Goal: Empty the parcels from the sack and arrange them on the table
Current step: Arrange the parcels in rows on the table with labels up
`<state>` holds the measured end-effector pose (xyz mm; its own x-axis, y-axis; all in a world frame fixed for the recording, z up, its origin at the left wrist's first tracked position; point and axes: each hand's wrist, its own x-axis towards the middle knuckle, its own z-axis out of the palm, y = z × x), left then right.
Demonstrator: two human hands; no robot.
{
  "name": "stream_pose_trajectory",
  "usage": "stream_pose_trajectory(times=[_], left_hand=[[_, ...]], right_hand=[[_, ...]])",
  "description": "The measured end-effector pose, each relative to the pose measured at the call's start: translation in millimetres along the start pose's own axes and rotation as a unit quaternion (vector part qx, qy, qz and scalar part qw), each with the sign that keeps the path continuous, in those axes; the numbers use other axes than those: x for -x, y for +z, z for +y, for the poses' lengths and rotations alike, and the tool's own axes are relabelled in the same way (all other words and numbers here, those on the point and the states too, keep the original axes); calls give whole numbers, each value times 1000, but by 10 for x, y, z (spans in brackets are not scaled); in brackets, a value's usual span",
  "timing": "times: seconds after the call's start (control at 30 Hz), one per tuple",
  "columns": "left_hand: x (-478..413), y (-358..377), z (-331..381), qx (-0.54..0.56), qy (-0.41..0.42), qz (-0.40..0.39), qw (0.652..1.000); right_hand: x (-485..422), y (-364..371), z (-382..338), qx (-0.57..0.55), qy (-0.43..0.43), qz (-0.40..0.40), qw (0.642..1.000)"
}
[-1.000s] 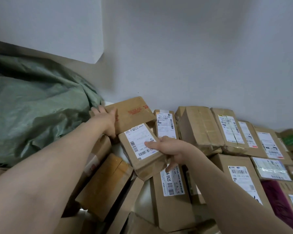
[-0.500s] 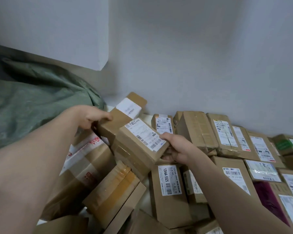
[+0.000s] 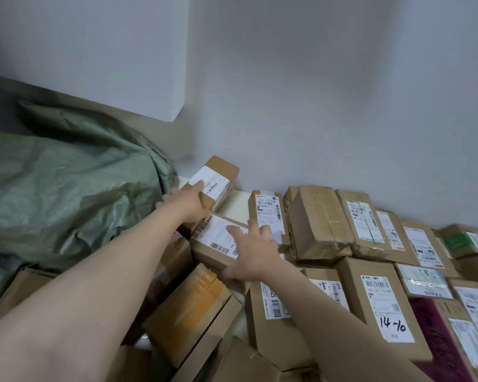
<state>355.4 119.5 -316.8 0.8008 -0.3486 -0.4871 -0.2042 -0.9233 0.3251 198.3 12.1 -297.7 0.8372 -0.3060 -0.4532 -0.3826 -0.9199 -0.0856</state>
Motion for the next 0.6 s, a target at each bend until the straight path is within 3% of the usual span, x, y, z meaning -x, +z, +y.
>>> stream_pose_trajectory(times=[0.1,0.23,0.43,0.6], left_hand=[[27,-9,-30,17,-45,24,999],[3,-1,-69,39,-83,55,994],[-44,-23,-136,145,-48,21,988],[-116,-54,-187,115,-65,63,989]], right_hand=[[-3,-46,40,-101,84,71,989],[-95,-199,57,-324,203,138,914],[-376,-175,-58,-344,268,176,883],[-526,-186,-171,-326,279,216,877]])
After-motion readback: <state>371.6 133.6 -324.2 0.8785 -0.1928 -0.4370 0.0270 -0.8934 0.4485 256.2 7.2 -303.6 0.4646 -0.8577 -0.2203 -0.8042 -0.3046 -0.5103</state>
